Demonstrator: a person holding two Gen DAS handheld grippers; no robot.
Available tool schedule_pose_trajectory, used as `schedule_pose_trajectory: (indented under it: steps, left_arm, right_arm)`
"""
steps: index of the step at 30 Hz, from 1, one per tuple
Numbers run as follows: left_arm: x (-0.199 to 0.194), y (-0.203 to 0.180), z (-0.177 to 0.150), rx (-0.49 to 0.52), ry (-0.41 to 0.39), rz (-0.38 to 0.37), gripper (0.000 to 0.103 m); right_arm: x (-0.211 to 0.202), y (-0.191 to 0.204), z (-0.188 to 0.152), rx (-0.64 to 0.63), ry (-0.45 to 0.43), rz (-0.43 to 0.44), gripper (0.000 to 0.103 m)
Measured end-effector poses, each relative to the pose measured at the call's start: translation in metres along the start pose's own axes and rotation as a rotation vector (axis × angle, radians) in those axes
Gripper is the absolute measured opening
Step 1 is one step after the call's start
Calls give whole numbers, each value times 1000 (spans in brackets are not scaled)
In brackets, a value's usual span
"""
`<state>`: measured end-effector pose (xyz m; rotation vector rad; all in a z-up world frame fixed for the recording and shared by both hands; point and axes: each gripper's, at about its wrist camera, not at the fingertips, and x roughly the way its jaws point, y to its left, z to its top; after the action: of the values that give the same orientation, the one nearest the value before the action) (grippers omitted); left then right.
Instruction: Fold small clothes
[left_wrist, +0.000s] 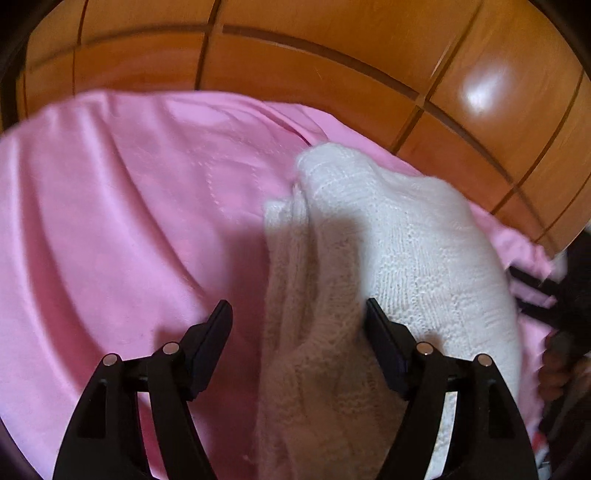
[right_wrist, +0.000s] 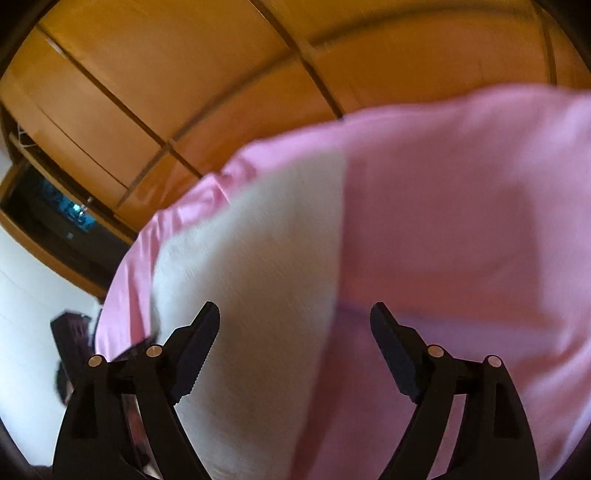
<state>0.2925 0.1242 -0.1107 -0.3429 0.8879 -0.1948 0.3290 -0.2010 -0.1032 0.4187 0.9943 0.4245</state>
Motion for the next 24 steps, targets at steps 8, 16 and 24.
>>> schedule_pose_trajectory:
  steps: [8, 16, 24]
  left_arm:
    - [11, 20, -3, -83, 39, -229, 37]
    - [-9, -18, 4, -4, 17, -319, 23]
    - [7, -184, 21, 261, 59, -494, 23]
  right_arm:
    - [54, 15, -16, 48, 113, 178, 74]
    - [-21, 55, -21, -117, -27, 126, 44]
    - [-177, -12, -23, -73, -271, 10, 44]
